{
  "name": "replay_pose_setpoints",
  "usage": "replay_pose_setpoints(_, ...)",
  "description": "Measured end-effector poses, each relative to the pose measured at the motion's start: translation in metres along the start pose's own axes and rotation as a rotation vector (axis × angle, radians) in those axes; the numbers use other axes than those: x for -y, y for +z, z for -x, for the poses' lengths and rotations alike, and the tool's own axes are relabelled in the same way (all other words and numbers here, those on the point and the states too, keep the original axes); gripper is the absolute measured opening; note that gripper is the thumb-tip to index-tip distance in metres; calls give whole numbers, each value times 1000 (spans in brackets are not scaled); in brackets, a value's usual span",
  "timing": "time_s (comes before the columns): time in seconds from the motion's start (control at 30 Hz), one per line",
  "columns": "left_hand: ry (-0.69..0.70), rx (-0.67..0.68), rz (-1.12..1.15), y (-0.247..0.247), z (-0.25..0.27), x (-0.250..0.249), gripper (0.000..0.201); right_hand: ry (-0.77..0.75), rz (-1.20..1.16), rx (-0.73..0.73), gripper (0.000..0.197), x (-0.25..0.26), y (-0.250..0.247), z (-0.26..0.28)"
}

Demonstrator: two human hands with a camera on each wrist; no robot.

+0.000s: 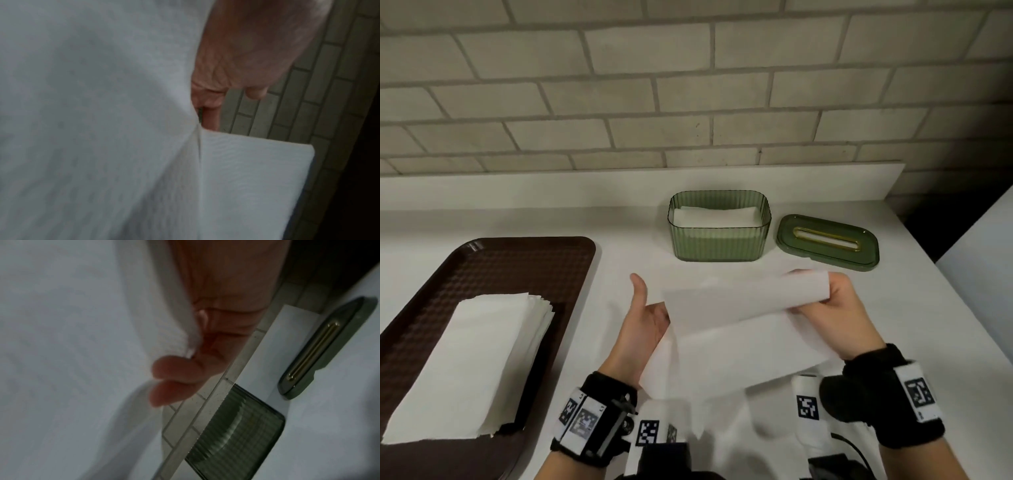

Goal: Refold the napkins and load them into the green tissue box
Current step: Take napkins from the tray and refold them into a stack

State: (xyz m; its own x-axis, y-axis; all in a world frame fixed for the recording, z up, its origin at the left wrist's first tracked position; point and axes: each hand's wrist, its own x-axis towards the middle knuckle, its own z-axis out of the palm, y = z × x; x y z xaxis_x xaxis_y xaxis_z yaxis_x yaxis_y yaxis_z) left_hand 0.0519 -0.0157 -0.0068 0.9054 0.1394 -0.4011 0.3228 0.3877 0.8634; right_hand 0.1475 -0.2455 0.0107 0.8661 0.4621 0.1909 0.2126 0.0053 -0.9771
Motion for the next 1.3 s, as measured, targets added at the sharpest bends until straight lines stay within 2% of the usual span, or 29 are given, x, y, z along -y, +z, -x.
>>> replay_pose_setpoints(0.1,-8,176,-218,-3,-4,-4,79,-18,121,29,35,-2,1,-2)
replay_pose_setpoints(0.2,122,280,-450,1,-5,-6,38,-49,56,-12,25,-4,8,-9)
replay_pose_setpoints(0.27,181,290,-476,3,-5,-6,15,-42,-17,-73,23,-4,10,-12)
replay_pose_setpoints(0.37,250,228,-426,3,-7,-5,7,47,-127,-139,23,-3,9,-13)
replay_pose_setpoints(0.5,335,91,-378,4,-8,-10,9,144,-187,-224,21,-12,3,-13)
replay_pose_setpoints(0.57,370,68,-393,6,-8,-13,13,155,-187,-197,22,-12,4,-13)
replay_pose_setpoints(0.67,417,19,-432,4,-14,-19,13,110,-199,-64,22,-6,7,-14)
replay_pose_setpoints(0.73,425,-61,-444,-2,-21,-25,30,55,-201,49,21,2,5,-17)
replay_pose_setpoints(0.8,446,-119,-477,-11,-26,-31,43,4,-214,186,34,11,2,-21)
replay_pose_setpoints(0.87,499,-111,-519,-15,-29,-35,32,-4,-244,323,37,26,1,-26)
replay_pose_setpoints(0.93,580,-40,-593,-14,-28,-37,19,-7,-279,448,37,42,0,-32)
replay_pose_setpoints(1.0,637,70,-590,-7,-24,-39,32,-24,-242,531,41,56,0,-42)
replay_pose_setpoints(1.03,639,117,-519,-2,-22,-40,38,-37,-203,548,39,60,0,-47)
replay_pose_setpoints(1.1,663,169,-392,5,-18,-42,36,-69,-108,533,30,66,2,-57)
replay_pose_setpoints(1.17,686,179,-331,12,-14,-44,26,-133,34,474,29,66,9,-62)
replay_pose_setpoints(1.2,664,181,-304,14,-11,-45,27,-178,132,441,30,64,12,-64)
replay_pose_setpoints(1.3,511,199,-188,19,-4,-49,60,-240,330,287,31,52,21,-67)
